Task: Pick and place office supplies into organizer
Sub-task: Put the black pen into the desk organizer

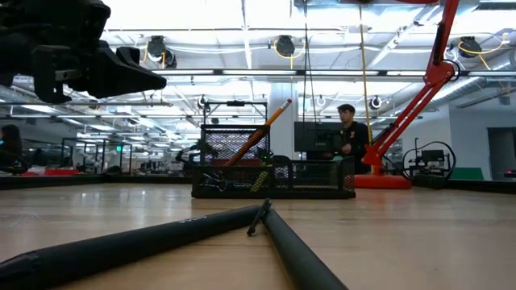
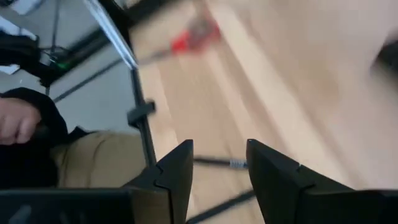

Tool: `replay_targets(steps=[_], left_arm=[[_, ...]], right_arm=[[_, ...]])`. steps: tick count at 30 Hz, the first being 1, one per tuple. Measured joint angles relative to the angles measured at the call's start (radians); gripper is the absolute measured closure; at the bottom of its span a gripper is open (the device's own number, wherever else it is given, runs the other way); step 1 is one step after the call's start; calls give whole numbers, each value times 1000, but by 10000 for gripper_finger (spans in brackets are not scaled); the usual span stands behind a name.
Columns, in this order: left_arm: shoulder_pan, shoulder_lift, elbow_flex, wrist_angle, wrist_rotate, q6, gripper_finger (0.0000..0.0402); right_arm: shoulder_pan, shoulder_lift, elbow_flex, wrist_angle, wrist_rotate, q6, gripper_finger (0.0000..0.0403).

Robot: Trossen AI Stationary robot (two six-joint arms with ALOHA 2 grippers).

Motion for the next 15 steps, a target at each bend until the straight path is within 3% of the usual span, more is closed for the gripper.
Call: replay_targets(steps=[6,15], left_arm=[[23,-36,0,7,0,3,382],[22,-121,0,-97,2,-36,382]], right_arm=[[-98,130,0,-9,-289,201,259],[-145,192,0,-13,-435,334,259]])
